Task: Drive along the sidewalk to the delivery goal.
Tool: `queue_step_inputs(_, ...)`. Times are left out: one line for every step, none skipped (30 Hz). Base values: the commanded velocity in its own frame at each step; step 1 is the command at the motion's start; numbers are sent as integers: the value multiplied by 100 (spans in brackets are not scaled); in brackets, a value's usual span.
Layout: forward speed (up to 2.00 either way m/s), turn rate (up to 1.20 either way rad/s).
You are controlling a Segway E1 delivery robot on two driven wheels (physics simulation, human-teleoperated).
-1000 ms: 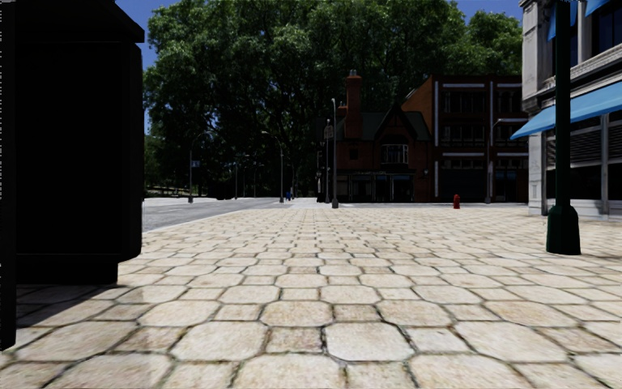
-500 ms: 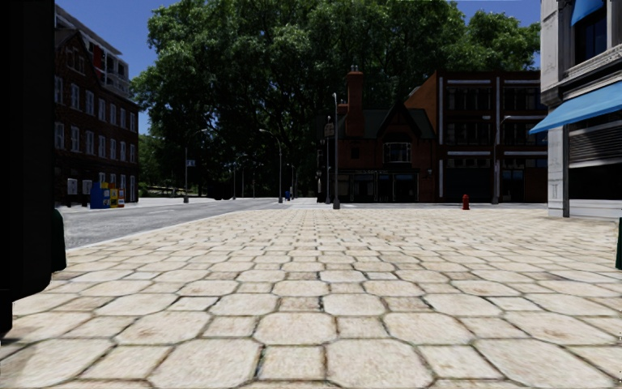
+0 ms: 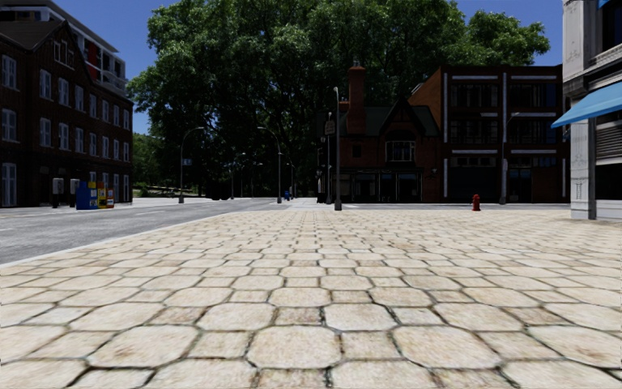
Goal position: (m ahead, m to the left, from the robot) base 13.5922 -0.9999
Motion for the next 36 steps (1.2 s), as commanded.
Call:
queue_step_inputs(200,0)
queue_step_inputs(200,0)
queue_step_inputs(200,0)
queue_step_inputs(200,0)
queue_step_inputs(200,0)
queue_step_inputs(200,0)
queue_step_inputs(200,0)
queue_step_inputs(200,0)
queue_step_inputs(200,0)
queue_step_inputs(200,0)
queue_step_inputs(200,0)
queue_step_inputs(200,0)
queue_step_inputs(200,0)
queue_step_inputs(200,0)
queue_step_inputs(200,0)
queue_step_inputs(200,0)
queue_step_inputs(200,0)
queue_step_inputs(200,0)
queue_step_inputs(200,0)
queue_step_inputs(200,0)
queue_step_inputs(200,0)
queue_step_inputs(200,0)
queue_step_inputs(200,0)
queue_step_inputs(200,0)
queue_step_inputs(200,0)
queue_step_inputs(200,0)
queue_step_inputs(200,0)
queue_step_inputs(200,0)
queue_step_inputs(200,0)
queue_step_inputs(200,0)
queue_step_inputs(200,0)
queue_step_inputs(200,0)
queue_step_inputs(200,0)
queue_step_inputs(200,0)
queue_step_inputs(200,0)
queue_step_inputs(200,0)
